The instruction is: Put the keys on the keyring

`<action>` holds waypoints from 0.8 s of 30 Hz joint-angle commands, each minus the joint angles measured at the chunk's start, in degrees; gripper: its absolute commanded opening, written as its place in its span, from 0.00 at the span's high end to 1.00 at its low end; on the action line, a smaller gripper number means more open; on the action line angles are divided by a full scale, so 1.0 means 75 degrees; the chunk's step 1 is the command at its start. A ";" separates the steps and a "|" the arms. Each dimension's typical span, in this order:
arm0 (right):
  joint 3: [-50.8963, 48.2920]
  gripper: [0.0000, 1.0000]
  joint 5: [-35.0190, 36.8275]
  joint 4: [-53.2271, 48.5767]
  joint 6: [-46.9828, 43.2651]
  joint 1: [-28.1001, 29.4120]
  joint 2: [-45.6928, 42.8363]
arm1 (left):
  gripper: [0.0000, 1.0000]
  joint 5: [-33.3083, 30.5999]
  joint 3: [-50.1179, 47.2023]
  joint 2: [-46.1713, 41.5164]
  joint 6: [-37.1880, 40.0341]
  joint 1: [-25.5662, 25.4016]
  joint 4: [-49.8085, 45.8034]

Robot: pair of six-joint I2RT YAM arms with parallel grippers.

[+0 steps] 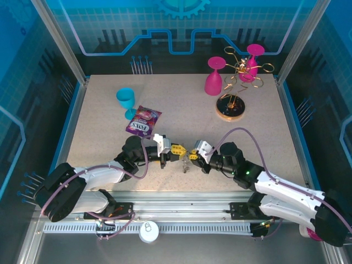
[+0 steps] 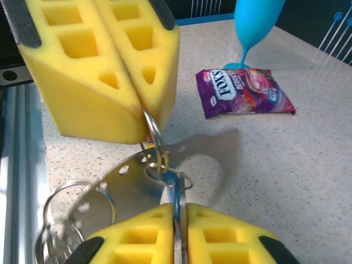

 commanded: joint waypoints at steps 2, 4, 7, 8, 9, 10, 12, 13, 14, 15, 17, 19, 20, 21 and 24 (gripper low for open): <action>0.0062 0.93 0.0315 -0.0392 -0.0269 0.0113 -0.0293 | 1.00 0.0116 -0.0018 0.0045 -0.0061 -0.0015 0.0381; 0.0163 0.96 0.0376 -0.0616 -0.0363 0.0113 -0.0361 | 1.00 0.0115 -0.0018 0.0040 -0.0063 -0.0018 0.0380; 0.0273 1.00 0.0510 -0.0893 -0.0494 0.0110 -0.0488 | 1.00 0.0105 -0.0027 0.0031 -0.0034 -0.0016 0.0353; 0.0326 1.00 0.0512 -0.0968 -0.0516 0.0112 -0.0516 | 1.00 0.0105 -0.0018 0.0037 -0.0011 -0.0019 0.0341; 0.0382 1.00 0.0524 -0.1073 -0.0558 0.0112 -0.0542 | 1.00 0.0111 -0.0024 0.0024 0.0003 -0.0015 0.0321; 0.0455 1.00 0.0516 -0.1173 -0.0588 0.0108 -0.0565 | 1.00 0.0116 -0.0019 0.0030 0.0038 -0.0018 0.0291; 0.0590 1.00 0.0471 -0.1378 -0.0634 0.0113 -0.0606 | 1.00 0.0124 -0.0018 0.0043 0.0099 -0.0014 0.0236; 0.0658 1.00 0.0447 -0.1489 -0.0657 0.0114 -0.0622 | 1.00 0.0137 -0.0013 0.0045 0.0145 -0.0009 0.0183; 0.0710 1.00 0.0414 -0.1548 -0.0676 0.0113 -0.0642 | 1.00 0.0149 -0.0012 0.0050 0.0172 -0.0012 0.0149; 0.0769 1.00 0.0373 -0.1631 -0.0704 0.0113 -0.0670 | 1.00 0.0163 -0.0007 0.0059 0.0213 -0.0019 0.0107; 0.0887 1.00 0.0298 -0.1801 -0.0729 0.0113 -0.0703 | 1.00 0.0185 0.0004 0.0086 0.0279 -0.0016 0.0041; 0.1029 1.00 0.0186 -0.2027 -0.0772 0.0109 -0.0732 | 1.00 0.0176 0.0005 0.0121 0.0330 -0.0019 -0.0006; 0.1092 1.00 0.0165 -0.2137 -0.0775 0.0111 -0.0729 | 1.00 0.0165 0.0005 0.0143 0.0353 -0.0025 -0.0020; 0.1170 1.00 0.0147 -0.2267 -0.0776 0.0114 -0.0752 | 1.00 0.0155 0.0003 0.0167 0.0368 -0.0018 -0.0036; 0.1416 1.00 0.0249 -0.2732 -0.0802 0.0102 -0.0811 | 0.96 0.0034 -0.0006 0.0220 0.0403 -0.0010 -0.0040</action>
